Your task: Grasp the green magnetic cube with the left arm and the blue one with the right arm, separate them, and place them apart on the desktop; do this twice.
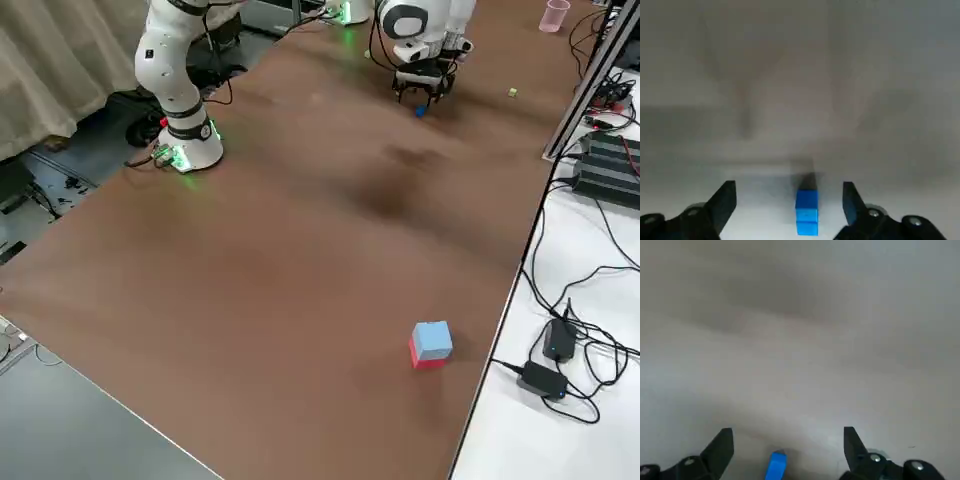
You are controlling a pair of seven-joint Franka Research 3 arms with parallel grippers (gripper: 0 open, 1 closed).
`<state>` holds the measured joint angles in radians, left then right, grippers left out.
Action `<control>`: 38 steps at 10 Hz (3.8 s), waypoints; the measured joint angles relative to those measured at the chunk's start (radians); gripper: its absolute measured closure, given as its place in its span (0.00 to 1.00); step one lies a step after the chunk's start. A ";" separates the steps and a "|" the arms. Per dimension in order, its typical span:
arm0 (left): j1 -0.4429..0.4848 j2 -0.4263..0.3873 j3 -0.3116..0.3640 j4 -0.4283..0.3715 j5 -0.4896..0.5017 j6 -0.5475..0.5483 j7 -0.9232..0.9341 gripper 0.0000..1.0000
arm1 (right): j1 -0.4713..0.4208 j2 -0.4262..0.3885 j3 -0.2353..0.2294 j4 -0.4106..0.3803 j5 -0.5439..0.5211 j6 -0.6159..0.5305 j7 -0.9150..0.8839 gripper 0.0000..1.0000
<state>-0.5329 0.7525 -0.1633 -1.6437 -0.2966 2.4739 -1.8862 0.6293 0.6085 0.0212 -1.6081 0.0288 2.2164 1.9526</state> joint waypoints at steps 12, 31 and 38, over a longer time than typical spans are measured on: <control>-0.036 0.053 0.005 0.043 0.000 0.054 -0.019 0.19 | 0.000 0.000 0.000 0.000 0.006 0.004 0.000 0.05; -0.027 0.060 0.010 0.057 0.000 0.063 0.000 0.77 | 0.022 0.050 0.009 0.026 0.091 0.114 0.149 0.09; -0.002 0.038 0.007 0.070 0.000 0.062 0.034 0.77 | 0.047 0.138 0.010 0.054 0.147 0.265 0.160 0.09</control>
<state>-0.5352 0.7903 -0.1567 -1.5739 -0.2966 2.5354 -1.8521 0.6759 0.7470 0.0307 -1.5546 0.1758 2.4810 2.1126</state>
